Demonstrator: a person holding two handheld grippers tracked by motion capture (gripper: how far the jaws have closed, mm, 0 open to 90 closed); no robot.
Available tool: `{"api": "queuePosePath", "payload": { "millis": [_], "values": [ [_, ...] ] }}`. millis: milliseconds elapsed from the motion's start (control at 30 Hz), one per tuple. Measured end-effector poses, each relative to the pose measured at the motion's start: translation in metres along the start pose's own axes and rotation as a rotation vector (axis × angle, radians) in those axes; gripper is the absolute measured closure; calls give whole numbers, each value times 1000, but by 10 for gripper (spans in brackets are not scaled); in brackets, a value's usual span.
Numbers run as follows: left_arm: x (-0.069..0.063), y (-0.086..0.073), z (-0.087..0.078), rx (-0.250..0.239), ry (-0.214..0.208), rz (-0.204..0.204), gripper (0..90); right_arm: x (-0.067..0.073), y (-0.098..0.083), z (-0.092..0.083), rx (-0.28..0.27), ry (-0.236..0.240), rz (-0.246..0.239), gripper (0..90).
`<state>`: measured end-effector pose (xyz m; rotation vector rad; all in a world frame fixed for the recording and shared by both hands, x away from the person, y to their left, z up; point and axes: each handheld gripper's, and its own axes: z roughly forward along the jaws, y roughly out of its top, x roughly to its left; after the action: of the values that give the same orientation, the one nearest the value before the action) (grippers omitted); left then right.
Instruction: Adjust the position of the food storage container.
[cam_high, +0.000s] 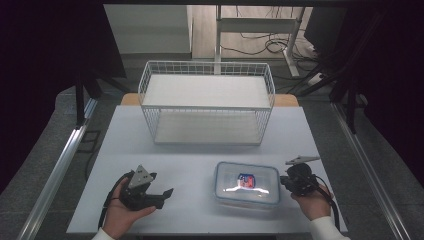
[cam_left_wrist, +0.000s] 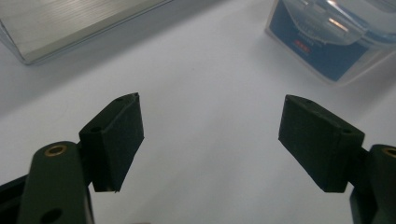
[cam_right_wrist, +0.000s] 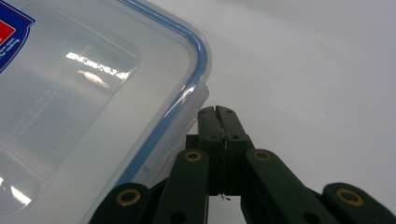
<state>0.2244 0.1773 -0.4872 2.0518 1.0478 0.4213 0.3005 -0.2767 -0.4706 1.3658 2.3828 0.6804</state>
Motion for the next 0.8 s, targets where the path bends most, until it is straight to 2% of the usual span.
{"api": "queuePosePath", "payload": {
  "millis": [267,500,633,800],
  "values": [
    [3,0,-1,2,8,-5,217,35,18,12,13,56,-77,889],
    [6,0,-4,-16,12,-23,221,59,33,27,24,94,-130,889],
    [7,0,-5,-32,-1,-51,219,70,39,34,31,115,-162,889],
    [9,0,-5,-34,2,-57,218,79,46,39,31,126,-189,889]
  ]
}}
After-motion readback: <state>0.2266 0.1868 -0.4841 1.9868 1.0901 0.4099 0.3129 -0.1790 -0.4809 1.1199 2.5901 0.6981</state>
